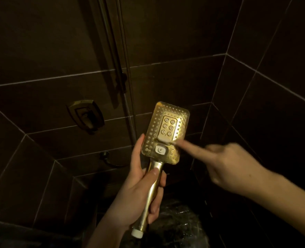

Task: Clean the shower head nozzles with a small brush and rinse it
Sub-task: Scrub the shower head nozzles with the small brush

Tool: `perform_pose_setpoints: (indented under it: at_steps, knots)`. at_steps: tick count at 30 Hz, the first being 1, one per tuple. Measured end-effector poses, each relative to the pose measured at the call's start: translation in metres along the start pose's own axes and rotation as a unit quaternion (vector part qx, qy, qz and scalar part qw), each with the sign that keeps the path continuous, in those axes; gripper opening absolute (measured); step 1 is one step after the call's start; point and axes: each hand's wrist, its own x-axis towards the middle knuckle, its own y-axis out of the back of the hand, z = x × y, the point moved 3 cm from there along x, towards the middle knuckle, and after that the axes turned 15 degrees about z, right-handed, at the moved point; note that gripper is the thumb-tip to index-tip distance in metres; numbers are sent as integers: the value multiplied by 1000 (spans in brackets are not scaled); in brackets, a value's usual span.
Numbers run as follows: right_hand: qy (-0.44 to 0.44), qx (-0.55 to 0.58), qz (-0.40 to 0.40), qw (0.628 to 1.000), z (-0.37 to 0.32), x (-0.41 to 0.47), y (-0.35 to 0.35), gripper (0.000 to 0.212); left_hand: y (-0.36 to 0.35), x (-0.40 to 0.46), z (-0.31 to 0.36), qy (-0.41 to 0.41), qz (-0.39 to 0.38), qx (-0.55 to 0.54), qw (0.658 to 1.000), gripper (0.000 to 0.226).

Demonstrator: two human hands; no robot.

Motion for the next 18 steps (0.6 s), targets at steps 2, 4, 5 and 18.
perform_pose_setpoints:
  at_steps: [2,4,5,18]
  knots:
    - [-9,-16,4,1000,0,-2,-4,83,2,1,-1,-4,2,6,1000,73]
    - [-61,-28,51,996,14,6,1,87,2,1,-2,-8,4,13,1000,73]
    - [-77,-25,61,995,16,8,3,88,2,1,-2,-8,7,17,1000,73]
    - [-93,-16,51,994,2,3,-41,93,11,8,-21,50,63,58,995,74]
